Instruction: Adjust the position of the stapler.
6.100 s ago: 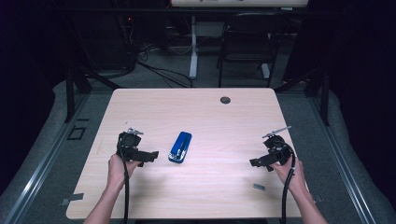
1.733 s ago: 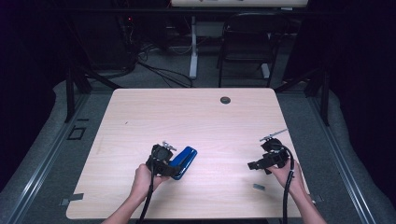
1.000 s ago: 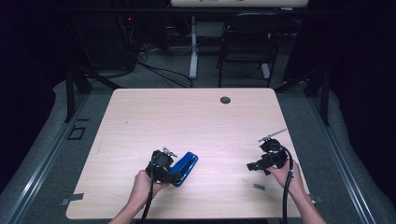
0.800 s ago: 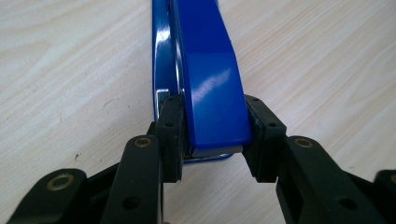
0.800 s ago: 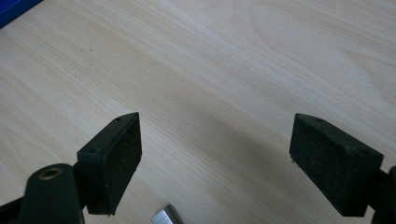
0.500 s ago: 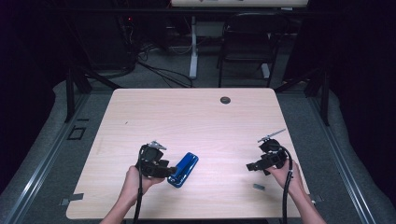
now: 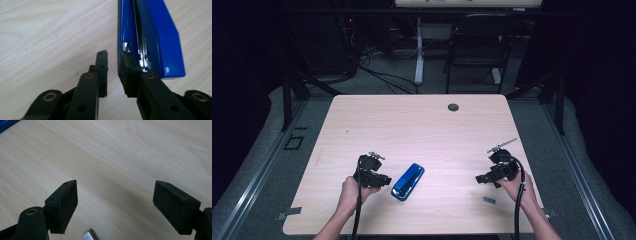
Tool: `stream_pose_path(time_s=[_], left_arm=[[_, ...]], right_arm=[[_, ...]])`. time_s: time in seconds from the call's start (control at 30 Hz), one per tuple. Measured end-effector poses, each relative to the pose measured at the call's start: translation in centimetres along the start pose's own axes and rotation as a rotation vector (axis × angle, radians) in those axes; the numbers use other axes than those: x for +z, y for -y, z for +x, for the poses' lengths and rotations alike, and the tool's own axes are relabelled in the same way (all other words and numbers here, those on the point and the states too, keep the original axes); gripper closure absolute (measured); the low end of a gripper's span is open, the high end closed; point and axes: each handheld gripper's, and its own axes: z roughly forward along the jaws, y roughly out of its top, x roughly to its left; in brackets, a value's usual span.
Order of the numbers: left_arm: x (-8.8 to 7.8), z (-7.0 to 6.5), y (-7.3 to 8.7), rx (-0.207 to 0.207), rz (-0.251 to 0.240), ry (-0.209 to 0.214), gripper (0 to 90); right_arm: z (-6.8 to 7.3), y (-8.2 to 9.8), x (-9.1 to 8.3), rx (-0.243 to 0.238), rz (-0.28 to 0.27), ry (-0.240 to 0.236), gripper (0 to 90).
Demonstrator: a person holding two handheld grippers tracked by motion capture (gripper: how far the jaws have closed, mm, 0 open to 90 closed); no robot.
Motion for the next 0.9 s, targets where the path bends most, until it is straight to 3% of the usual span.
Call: stream_pose_path(time_s=[0.33, 0.6, 0.77, 0.9], left_arm=[[1.7, -1.0, -0.4, 0.058, 0.065, -0.032, 88.3], [2.0, -1.2, -0.3, 0.071, 0.079, -0.025, 89.8], [1.9, -1.2, -0.2, 0.074, 0.076, -0.024, 90.0], [1.9, -1.2, -0.1, 0.074, 0.078, -0.015, 90.0]], right_arm=[[0.0, 0.0, 0.1, -0.003, 0.001, 0.003, 20.4], [0.1, -0.1, 0.0, -0.011, 0.006, 0.003, 21.0], [0.2, -0.1, -0.1, 0.006, -0.02, 0.018, 22.0], [0.4, -0.2, -0.1, -0.013, -0.008, 0.025, 21.6]])
